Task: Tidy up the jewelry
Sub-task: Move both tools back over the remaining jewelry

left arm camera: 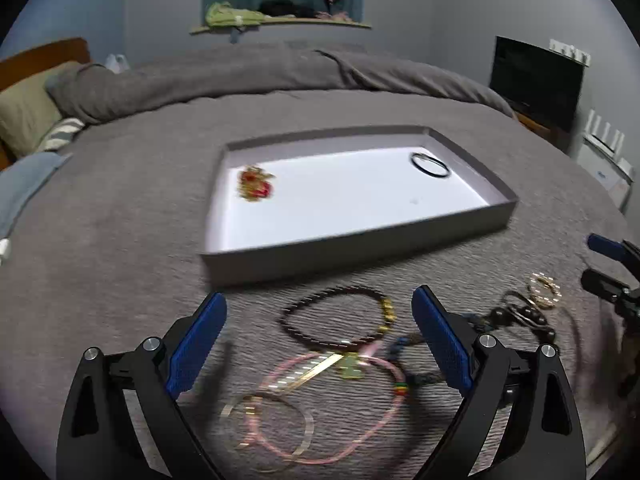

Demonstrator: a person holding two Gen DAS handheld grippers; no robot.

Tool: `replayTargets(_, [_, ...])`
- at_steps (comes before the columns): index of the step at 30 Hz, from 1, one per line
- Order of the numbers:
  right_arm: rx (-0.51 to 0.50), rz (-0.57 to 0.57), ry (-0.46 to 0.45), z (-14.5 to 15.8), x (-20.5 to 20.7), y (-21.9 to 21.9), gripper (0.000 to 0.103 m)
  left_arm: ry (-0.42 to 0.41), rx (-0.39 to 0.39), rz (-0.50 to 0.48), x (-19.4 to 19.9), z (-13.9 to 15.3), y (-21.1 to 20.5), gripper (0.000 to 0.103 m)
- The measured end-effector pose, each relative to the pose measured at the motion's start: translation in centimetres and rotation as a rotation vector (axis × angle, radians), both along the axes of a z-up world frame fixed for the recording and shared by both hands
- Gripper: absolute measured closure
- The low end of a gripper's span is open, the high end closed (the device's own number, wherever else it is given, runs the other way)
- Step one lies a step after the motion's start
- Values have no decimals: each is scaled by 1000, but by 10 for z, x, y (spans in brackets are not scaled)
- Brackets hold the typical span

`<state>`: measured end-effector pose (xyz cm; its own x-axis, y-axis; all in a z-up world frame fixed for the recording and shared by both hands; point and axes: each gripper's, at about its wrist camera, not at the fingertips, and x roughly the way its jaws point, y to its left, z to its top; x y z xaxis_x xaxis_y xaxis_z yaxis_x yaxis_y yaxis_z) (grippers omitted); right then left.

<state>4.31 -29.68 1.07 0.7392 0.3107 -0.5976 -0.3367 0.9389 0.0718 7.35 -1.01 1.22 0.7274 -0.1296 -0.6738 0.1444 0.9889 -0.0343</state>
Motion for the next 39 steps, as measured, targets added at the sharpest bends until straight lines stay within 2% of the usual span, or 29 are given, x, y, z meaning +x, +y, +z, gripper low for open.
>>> replayTargets(6, [-19,17,11,-2,0,3,8,-11,34,-69,0,0,-20,13])
replayTargets(7, [-19,21,11,-1,0,4,10,-14,44,-82,-1,0,-23,17])
replayTargets(10, [-9,41,30,-3,1,7,24,11,62,-114,1,-5,-30,41])
replayTargets(12, [-14,56,42,-6,2,11,32,39,68,-126,4,-11,-32,46])
replayTargets(14, [-28,71,46,-8,1,15,41,53,69,-140,5,-15,-33,57])
replayTargets(16, [-35,87,50,-9,0,19,48,62,65,-150,7,-17,-33,59])
replayTargets(17, [-35,94,53,-10,0,21,52,70,62,-155,7,-18,-33,64])
replayTargets(20, [-39,103,58,-11,0,26,57,98,61,-166,11,-25,-34,72])
replayTargets(26, [-22,121,71,-11,0,27,58,103,72,-161,13,-30,-32,82])
replayTargets(30, [-41,140,76,-12,-1,32,58,100,79,-159,15,-32,-32,85])
replayTargets(32, [-59,151,77,-13,-2,35,57,95,86,-149,16,-32,-31,93])
replayTargets(36, [-102,167,80,-18,-1,43,55,100,60,-133,21,-31,-25,94])
replayTargets(39, [-122,171,81,-21,3,48,55,92,79,-136,20,-31,-27,94])
